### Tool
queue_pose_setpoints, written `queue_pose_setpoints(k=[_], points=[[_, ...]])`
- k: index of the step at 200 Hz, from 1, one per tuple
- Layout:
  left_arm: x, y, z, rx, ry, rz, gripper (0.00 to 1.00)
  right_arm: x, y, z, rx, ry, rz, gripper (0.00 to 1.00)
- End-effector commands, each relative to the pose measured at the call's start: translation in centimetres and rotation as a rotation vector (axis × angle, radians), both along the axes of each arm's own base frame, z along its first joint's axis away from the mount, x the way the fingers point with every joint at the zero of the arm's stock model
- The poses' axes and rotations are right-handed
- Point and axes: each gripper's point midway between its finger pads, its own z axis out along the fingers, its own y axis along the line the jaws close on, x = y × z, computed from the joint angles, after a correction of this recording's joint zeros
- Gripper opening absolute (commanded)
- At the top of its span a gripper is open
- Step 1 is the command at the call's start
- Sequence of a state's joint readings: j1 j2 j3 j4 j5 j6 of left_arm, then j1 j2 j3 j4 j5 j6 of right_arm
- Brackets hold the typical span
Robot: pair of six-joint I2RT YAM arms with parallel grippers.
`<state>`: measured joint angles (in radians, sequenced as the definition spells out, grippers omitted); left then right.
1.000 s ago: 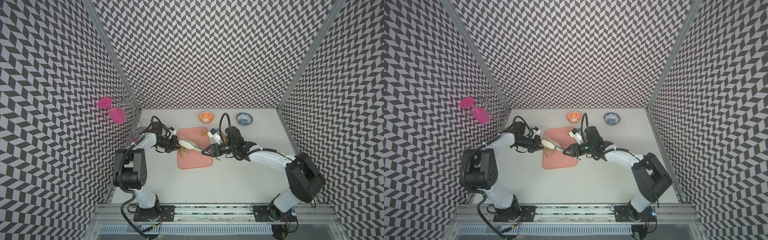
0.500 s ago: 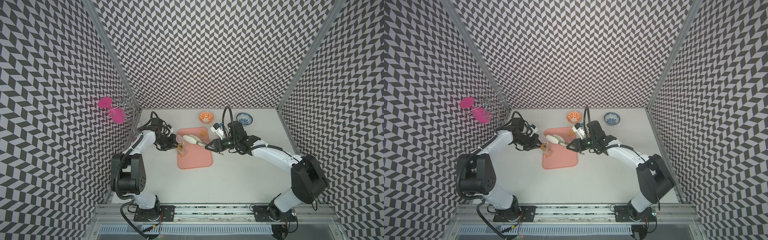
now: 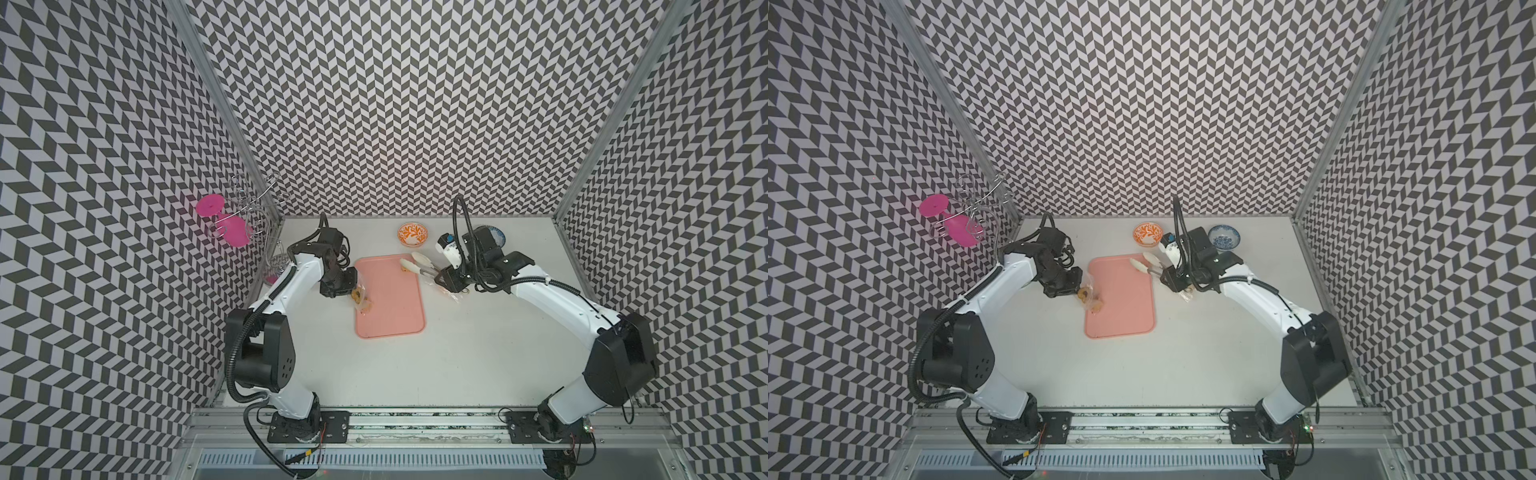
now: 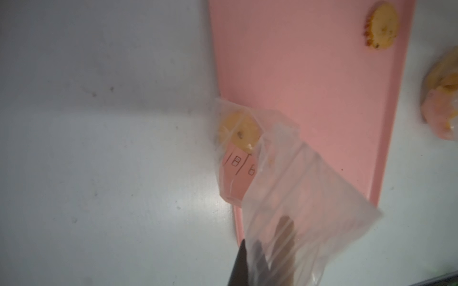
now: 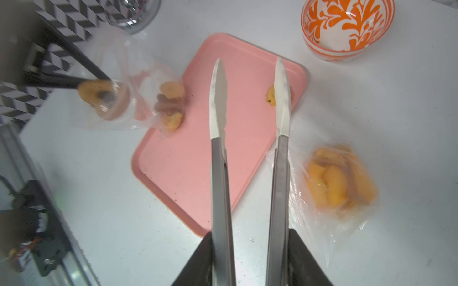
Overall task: Put the cookies into a resealable bag to prevent moisture
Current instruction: Pick up the cookie from the tray.
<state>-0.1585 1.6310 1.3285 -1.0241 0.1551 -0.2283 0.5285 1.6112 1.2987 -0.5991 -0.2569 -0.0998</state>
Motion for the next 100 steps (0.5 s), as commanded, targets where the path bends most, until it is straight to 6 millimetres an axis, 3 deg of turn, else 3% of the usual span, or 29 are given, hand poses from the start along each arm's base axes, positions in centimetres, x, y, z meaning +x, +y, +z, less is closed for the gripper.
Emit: queue_pose_setpoints(k=[1,47,82,100], points=[[0.5,2.8,0.7,0.157,-0.011,0.034,0.0,1.6,0.3,-0.4,-0.088,-0.079,0.038,0.43],[0.7,3.3,1.6,0.204,-0.031,0.037,0.0,3.5,1.0,-3.6,-0.229,-0.114,0.062,0.43],[0.9,3.1,2.7,0.208,-0.054,0.032,0.0,5.2,2.1,-3.6,-0.252,-0.16,0.066,0.43],[1.3,1.8,3.6,0.137,-0.087,0.015,0.0,5.5,2.6,-4.0,-0.269,-0.148,0.078,0.43]])
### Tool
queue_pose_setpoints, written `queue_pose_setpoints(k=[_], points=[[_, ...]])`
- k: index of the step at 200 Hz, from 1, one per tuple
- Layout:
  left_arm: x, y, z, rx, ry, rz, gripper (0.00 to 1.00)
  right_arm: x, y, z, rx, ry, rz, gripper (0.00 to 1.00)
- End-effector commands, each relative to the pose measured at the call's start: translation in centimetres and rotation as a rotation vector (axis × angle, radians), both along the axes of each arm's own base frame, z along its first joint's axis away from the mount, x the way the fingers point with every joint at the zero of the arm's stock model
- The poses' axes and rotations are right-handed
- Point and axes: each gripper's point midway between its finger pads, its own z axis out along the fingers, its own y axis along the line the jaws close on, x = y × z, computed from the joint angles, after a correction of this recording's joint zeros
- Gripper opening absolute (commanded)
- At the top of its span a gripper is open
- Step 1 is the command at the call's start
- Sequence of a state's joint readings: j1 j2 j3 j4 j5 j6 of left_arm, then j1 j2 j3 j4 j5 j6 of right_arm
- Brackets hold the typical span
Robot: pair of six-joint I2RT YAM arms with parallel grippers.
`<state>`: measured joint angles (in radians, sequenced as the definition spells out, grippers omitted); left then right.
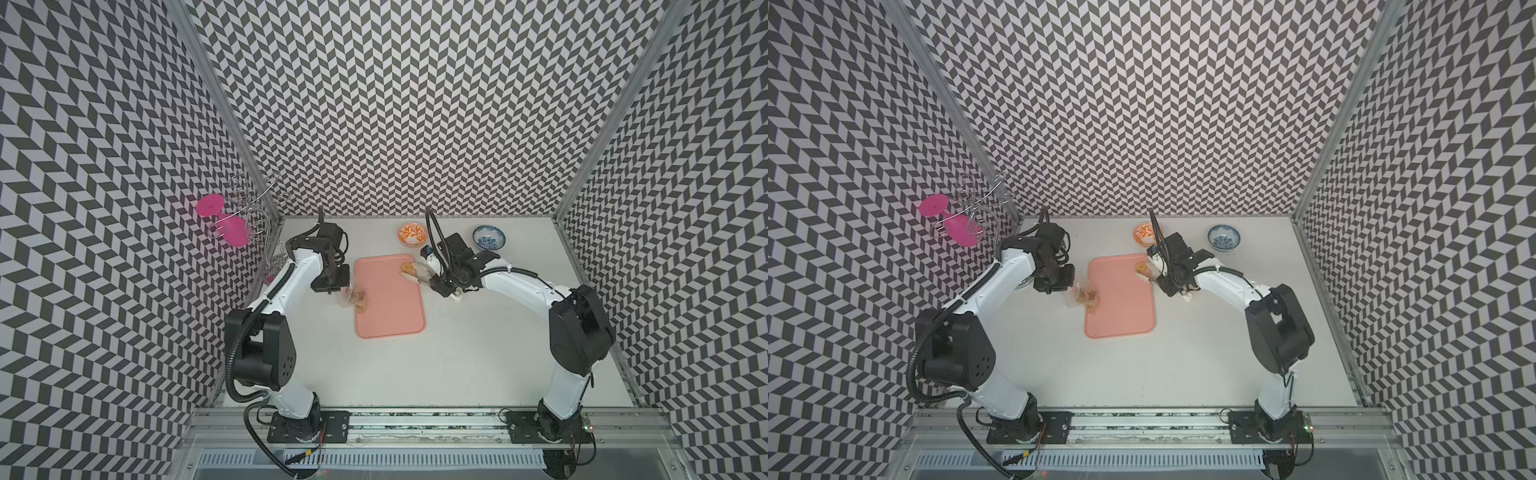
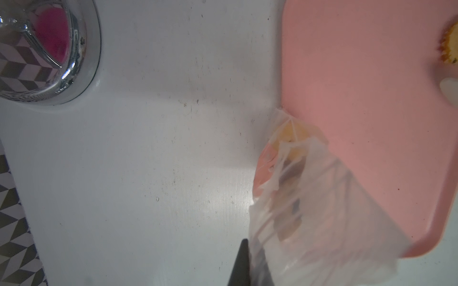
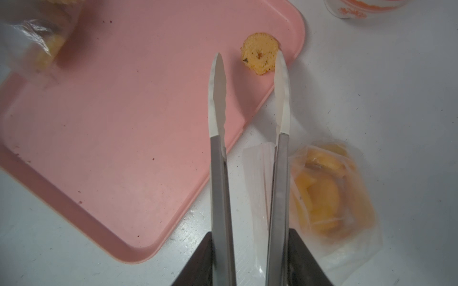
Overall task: Put the cookies into a resealable bag to prevent moisture
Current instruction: Pick up the cookie from the tray.
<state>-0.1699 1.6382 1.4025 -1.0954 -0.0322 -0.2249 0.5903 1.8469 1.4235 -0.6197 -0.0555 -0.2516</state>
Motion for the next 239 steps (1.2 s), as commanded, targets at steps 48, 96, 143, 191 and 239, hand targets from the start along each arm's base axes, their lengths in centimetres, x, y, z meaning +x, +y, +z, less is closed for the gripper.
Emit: queue_pose_setpoints(k=[48,96,143,191,239], points=[[0.1,-4.4,0.9,-0.234,-0.028,-0.072,0.0,3.2,1.6,0.3,-0.034,-0.075,0.004,0.44],[-0.2,-6.5,1.1,-0.368,-0.033,-0.105,0.0,2.3,3.4,0.0,-0.009,-0.026,0.057,0.42],[-0.3,-6.3,0.9,-0.382,-0.025,-0.105,0.0,0.3,3.8,-0.1,0.012,0.002,0.096,0.42],[-0.4,-6.4,0.4,-0.39,-0.01,-0.108,0.0,-0.1,3.3,-1.6,-0.038,0.021,0.104,0.43],[-0.7,-6.4,-0.5,-0.389,0.004,-0.108,0.0,0.5,3.9,0.4,0.003,-0.009,0.092,0.34]])
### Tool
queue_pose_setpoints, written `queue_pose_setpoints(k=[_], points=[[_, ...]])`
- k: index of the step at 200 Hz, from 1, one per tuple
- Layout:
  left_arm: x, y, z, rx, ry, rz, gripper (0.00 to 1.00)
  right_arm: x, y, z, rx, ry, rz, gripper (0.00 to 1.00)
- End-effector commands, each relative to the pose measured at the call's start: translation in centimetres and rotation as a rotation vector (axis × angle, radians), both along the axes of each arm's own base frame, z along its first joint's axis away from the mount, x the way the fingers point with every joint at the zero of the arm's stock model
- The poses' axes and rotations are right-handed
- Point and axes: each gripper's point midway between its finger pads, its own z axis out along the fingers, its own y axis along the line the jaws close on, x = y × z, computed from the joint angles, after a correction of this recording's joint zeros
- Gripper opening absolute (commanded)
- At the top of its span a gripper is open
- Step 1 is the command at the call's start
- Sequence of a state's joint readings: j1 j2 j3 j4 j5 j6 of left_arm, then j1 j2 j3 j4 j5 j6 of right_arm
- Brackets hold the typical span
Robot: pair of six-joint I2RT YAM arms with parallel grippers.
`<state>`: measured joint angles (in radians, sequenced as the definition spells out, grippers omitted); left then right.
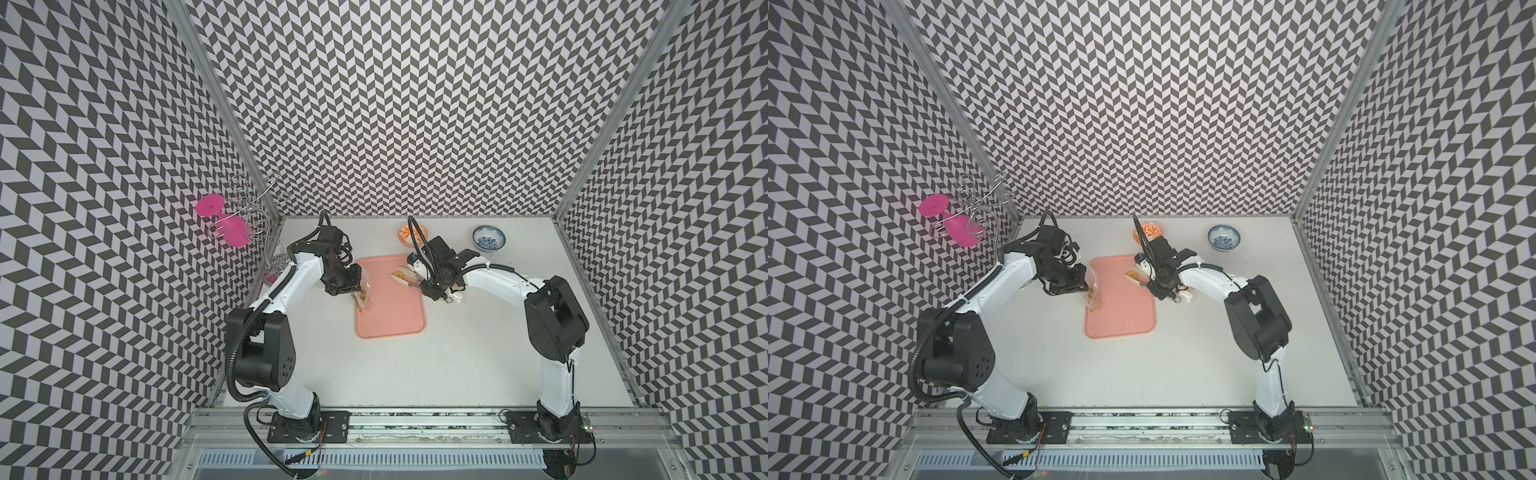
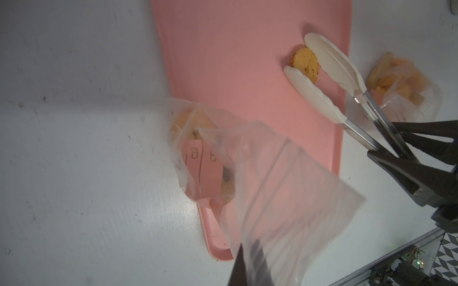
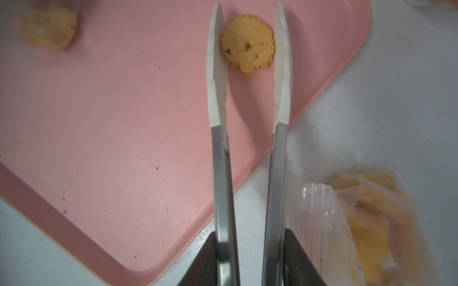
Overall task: Put the cookies into a resealable bag to prevent moisture
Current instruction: Pick up the cookie from the tray.
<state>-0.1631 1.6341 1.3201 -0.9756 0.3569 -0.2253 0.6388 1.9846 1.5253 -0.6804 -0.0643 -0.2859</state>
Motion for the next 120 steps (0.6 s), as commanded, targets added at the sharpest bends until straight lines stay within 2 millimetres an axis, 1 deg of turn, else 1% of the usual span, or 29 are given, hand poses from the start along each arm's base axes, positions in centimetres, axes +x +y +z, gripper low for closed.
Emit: queue_pose_setpoints(k=[1,20,34,56,66,80,90,105,120], points=[[-0.1,-0.1,0.2,-0.012,-0.019,-0.012,0.0,1.0,1.3,3.6,0.068,-0.078,0.009,0.34],[-0.1,-0.1,0.0,-0.012,-0.015,-0.014,0.0,1.0,1.3,4.4,0.084,-0.086,-0.002,0.32],[0.1,-0.1,-0.1,-0.014,-0.016,-0.015,0.0,1.1,1.3,5.6,0.13,-0.09,-0.016,0.32],[0.3,-0.5,-0.2,-0.034,-0.017,-0.022,0.0,0.8,1.3,7.9,0.254,-0.074,-0.037,0.32],[0.5,-0.8,-0.1,-0.059,-0.02,-0.031,0.0,0.4,1.4,8.8,0.327,-0.055,-0.042,0.32],[0.7,-1.0,0.3,-0.099,-0.028,-0.026,0.0,-0.8,1.6,10.0,0.428,-0.009,-0.038,0.32],[1.0,-1.0,0.4,-0.12,-0.036,-0.025,0.0,-2.1,2.4,11.1,0.54,0.046,-0.015,0.32],[1.2,-1.2,0.1,-0.155,-0.026,-0.027,0.0,-4.1,3.1,12.5,0.674,0.112,-0.003,0.32],[1.3,-1.3,-0.2,-0.173,-0.025,-0.026,0.0,-5.9,3.5,13.3,0.769,0.187,-0.002,0.32]])
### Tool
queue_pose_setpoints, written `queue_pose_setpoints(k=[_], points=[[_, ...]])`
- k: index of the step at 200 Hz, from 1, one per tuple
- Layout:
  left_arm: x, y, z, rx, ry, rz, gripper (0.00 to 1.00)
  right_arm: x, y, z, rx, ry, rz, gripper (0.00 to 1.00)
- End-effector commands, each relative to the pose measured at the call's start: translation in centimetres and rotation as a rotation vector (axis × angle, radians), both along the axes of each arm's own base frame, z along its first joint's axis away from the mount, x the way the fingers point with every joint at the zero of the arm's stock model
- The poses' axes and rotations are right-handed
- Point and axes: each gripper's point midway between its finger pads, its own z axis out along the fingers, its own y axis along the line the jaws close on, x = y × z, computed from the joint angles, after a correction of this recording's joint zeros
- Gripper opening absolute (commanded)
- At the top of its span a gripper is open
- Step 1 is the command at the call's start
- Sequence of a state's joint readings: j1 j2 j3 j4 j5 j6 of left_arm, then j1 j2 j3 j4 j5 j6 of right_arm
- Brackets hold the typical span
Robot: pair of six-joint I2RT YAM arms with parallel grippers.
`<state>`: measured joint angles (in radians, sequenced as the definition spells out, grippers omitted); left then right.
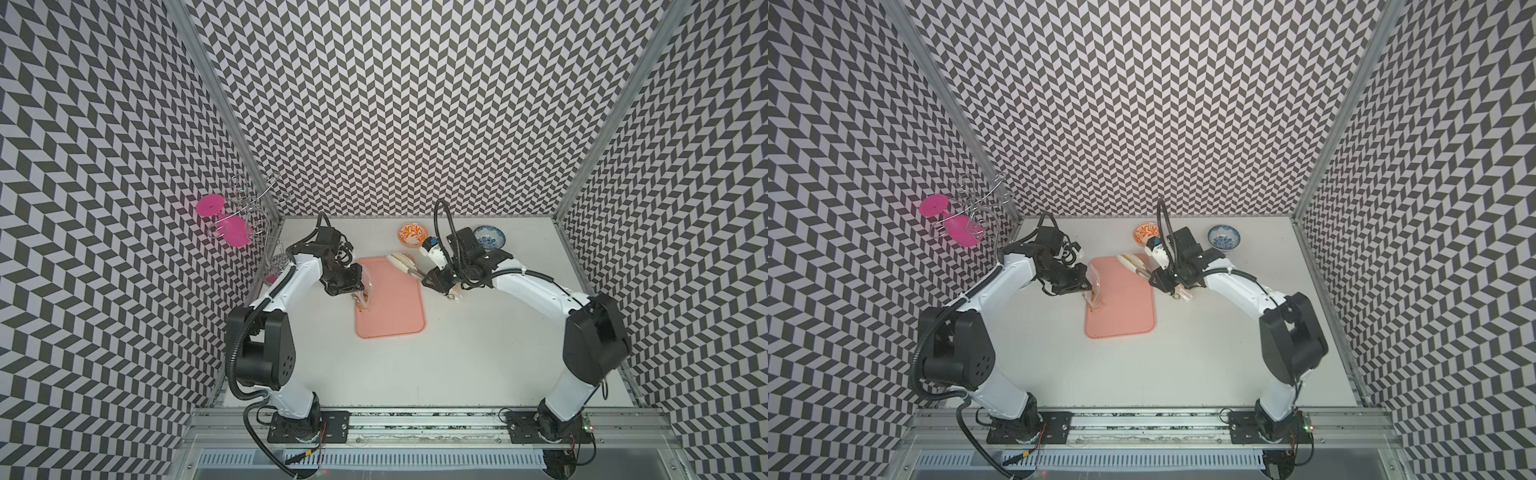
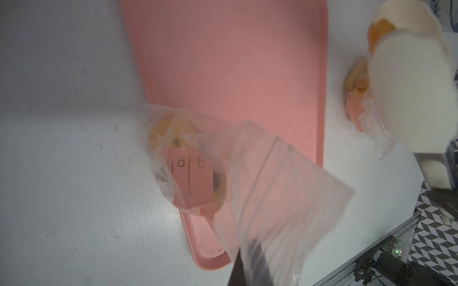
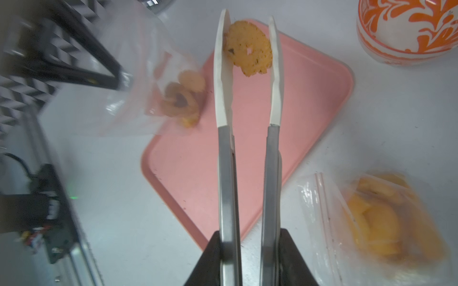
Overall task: Put the cookies into a resealable bag to prevent moisture
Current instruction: Pick up the cookie from the tray, then place the cookie in the ziploc bag.
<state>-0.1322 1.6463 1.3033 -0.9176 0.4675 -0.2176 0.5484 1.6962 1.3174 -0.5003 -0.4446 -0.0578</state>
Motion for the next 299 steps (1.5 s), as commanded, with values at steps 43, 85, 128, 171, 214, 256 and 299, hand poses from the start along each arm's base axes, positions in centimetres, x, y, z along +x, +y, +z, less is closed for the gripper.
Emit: queue_pose_setpoints(k=[43,85,128,171,214,256,299], points=[[0.3,0.7,-1.1,-0.107,0.007,0.008,0.0,-7.2,5.3,7.4,0.515,0.197,0.132,0.32],[0.0,1.8,-1.3,-0.15,0.005,0.033,0.0,-9.1,7.5,7.0,0.554,0.252,0.188,0.32],[-0.3,1.3,-0.9,-0.241,-0.001,0.035,0.0,-9.2,8.8,5.8,0.532,0.278,0.202,0.32],[-0.6,0.3,0.5,-0.373,-0.017,0.034,0.0,-8.8,8.9,5.0,0.513,0.289,0.195,0.32],[-0.9,-0.1,0.5,-0.449,-0.007,0.037,0.0,-8.6,8.8,4.2,0.496,0.303,0.174,0.34],[-1.0,0.1,1.0,-0.461,-0.014,0.041,0.0,-7.6,8.6,3.9,0.465,0.283,0.157,0.38],[-1.1,0.6,1.0,-0.417,-0.01,0.049,0.0,-6.7,8.4,4.5,0.462,0.264,0.136,0.42]])
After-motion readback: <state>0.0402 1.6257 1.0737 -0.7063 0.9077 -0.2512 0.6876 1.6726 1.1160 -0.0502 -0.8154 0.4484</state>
